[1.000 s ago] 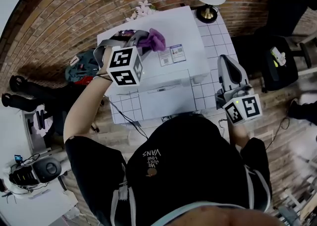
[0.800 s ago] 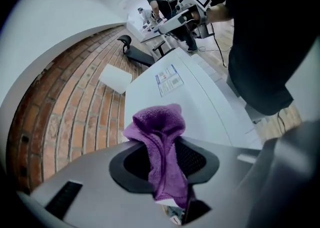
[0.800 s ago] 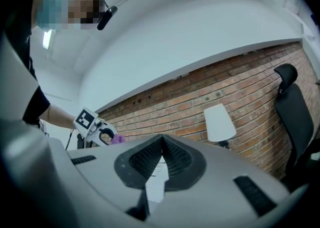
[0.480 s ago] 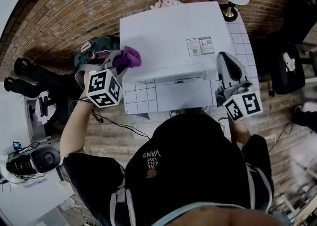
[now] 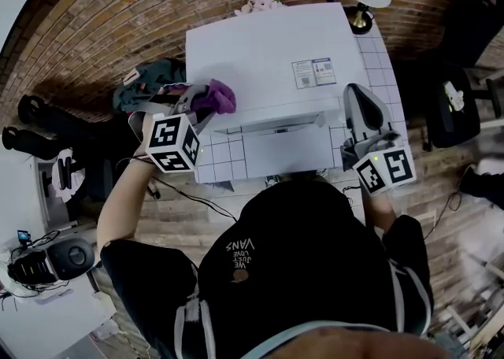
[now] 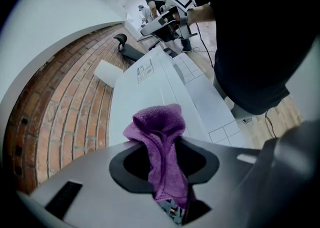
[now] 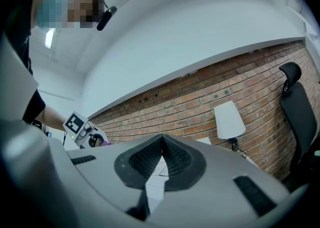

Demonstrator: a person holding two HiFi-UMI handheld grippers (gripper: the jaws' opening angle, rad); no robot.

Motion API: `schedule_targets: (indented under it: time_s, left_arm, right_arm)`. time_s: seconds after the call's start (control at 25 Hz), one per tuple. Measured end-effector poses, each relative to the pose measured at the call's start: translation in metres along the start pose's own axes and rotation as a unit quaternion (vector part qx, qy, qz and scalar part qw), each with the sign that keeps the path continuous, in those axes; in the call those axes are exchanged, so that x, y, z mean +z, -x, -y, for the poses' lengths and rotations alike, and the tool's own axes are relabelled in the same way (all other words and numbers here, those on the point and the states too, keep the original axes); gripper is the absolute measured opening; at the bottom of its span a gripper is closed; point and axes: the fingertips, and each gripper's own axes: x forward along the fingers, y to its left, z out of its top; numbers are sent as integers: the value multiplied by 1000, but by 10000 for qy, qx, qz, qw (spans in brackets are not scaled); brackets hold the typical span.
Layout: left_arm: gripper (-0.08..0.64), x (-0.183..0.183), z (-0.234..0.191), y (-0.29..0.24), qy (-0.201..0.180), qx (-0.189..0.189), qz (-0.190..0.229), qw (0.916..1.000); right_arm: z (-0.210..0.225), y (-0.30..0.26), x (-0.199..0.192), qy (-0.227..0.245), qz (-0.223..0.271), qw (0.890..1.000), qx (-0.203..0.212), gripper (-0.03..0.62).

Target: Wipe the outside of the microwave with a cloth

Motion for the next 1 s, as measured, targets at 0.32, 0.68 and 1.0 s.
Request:
schedule_targets:
  time_s: [0.32,0.68,1.0]
  left_arm:
    - [133,111,-32,-42,-754,-98,646,9950]
    - [133,243,-59,-82,-1573,-247,1264,9791]
    - [133,313,-63,-102,-2068,-407,1536,9654]
  right_arm:
    - [53,30,15,10,58,9992,-406,-3]
    - [116,66,30,49,139,9961,-874,-3]
    - [150,81,33,5,176,9944,-1046,-3]
